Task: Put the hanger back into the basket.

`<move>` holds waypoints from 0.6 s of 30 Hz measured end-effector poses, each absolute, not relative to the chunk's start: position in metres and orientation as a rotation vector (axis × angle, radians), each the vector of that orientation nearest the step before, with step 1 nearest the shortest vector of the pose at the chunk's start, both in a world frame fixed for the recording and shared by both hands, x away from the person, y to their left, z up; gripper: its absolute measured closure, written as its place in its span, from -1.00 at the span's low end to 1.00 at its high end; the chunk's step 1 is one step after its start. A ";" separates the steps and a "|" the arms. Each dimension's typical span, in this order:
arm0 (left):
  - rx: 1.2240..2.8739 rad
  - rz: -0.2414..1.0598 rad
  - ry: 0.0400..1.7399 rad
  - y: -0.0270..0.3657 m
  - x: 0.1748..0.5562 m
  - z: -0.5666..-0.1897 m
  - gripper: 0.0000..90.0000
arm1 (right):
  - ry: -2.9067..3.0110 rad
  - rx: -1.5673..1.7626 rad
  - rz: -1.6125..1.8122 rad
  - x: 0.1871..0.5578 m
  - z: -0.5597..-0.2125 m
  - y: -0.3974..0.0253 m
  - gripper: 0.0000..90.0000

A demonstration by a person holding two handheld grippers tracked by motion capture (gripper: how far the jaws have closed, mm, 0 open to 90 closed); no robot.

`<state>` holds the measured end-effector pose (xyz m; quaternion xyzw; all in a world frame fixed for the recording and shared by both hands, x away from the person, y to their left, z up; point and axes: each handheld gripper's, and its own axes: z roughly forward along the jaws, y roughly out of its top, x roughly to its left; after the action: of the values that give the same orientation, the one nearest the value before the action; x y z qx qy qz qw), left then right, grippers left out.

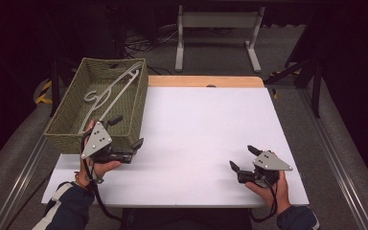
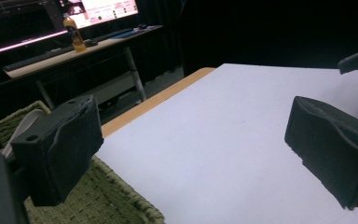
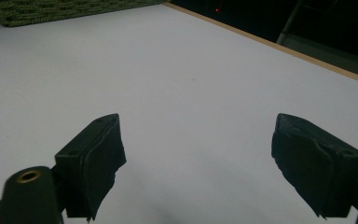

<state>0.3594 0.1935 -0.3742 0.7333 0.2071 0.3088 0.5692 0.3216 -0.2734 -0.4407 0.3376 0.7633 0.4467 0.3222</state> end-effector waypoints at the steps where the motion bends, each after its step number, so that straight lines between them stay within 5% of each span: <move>1: 1.726 0.727 0.488 0.193 0.358 -0.375 -0.89 | 2.010 0.878 1.165 0.321 -0.441 -0.272 -0.62; 18: 1.808 0.676 0.457 0.185 0.330 -0.403 -0.88 | 2.001 0.856 1.176 0.319 -0.439 -0.268 -0.64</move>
<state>0.3305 0.1846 -0.4031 0.7629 0.1927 0.2853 0.5473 0.3187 -0.2685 -0.4389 0.3268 0.7643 0.4491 0.3276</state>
